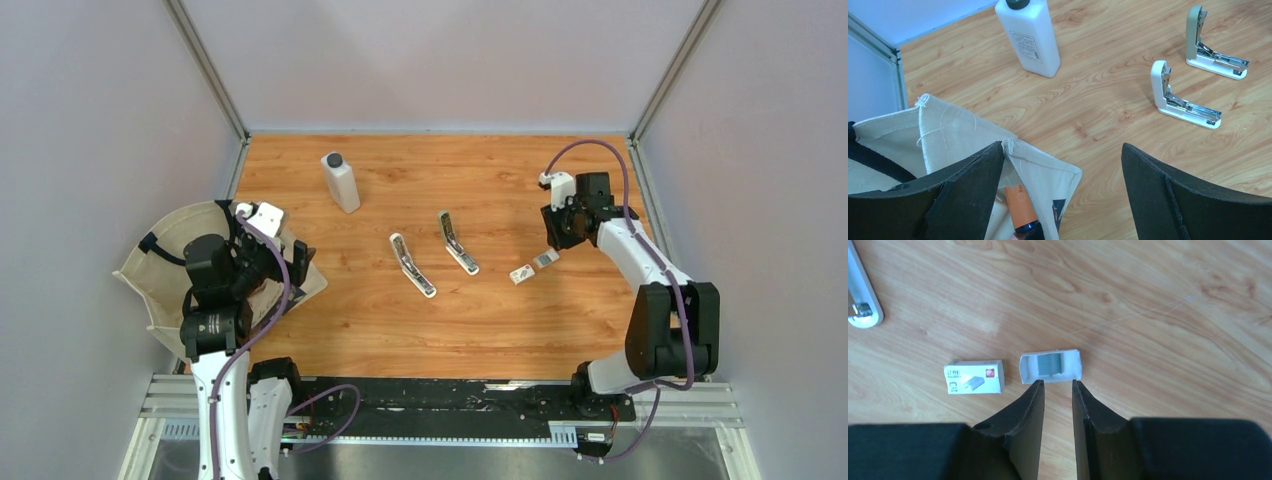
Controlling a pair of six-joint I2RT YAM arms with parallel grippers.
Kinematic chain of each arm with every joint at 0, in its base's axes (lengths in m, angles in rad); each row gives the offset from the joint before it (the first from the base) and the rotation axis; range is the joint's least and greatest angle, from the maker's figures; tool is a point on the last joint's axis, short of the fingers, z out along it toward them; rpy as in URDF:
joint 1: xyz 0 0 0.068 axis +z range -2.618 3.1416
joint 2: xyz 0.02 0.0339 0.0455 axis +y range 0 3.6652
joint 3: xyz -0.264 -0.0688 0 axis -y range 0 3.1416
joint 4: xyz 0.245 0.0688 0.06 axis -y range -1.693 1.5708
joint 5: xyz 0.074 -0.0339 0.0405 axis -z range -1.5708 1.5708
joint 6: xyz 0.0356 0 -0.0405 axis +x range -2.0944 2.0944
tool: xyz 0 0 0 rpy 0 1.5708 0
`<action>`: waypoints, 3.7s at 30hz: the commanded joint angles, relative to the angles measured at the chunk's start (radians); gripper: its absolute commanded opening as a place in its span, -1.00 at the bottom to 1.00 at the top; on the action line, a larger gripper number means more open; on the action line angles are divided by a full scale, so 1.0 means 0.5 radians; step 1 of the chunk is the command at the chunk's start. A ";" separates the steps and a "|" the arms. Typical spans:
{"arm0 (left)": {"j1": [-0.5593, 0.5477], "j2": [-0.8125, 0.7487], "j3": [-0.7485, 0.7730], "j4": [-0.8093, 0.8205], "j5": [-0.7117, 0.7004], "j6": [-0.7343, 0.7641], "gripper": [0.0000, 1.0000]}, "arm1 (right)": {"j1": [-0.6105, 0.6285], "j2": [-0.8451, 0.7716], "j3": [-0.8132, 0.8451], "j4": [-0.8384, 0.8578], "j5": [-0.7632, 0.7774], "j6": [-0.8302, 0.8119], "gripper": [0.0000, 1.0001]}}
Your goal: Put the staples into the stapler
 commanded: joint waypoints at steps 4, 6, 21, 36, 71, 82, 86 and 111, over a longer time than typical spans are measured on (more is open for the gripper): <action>0.018 -0.030 -0.049 -0.091 0.010 -0.018 0.89 | -0.005 0.154 -0.002 -0.098 -0.097 -0.115 -0.41; 0.018 -0.045 -0.049 -0.085 -0.002 -0.018 0.89 | -0.005 0.225 0.010 -0.077 -0.054 -0.112 -0.40; 0.018 -0.036 -0.052 -0.076 -0.005 -0.015 0.89 | 0.102 0.443 0.072 0.015 0.176 -0.090 -0.35; 0.018 -0.033 -0.052 -0.079 0.001 -0.012 0.89 | 0.142 0.446 0.084 0.061 0.268 -0.047 -0.52; 0.018 -0.021 -0.052 -0.082 -0.008 -0.012 0.89 | 0.084 0.455 0.090 0.055 0.225 -0.072 -0.49; 0.018 -0.021 -0.055 -0.079 -0.011 -0.009 0.89 | 0.059 0.489 0.115 0.037 0.207 -0.057 -0.49; 0.018 -0.021 -0.055 -0.082 -0.008 -0.009 0.89 | 0.038 0.483 0.118 0.018 0.161 -0.057 -0.56; 0.018 -0.024 -0.055 -0.082 -0.020 -0.003 0.89 | -0.005 0.394 0.093 0.067 0.139 -0.017 -0.40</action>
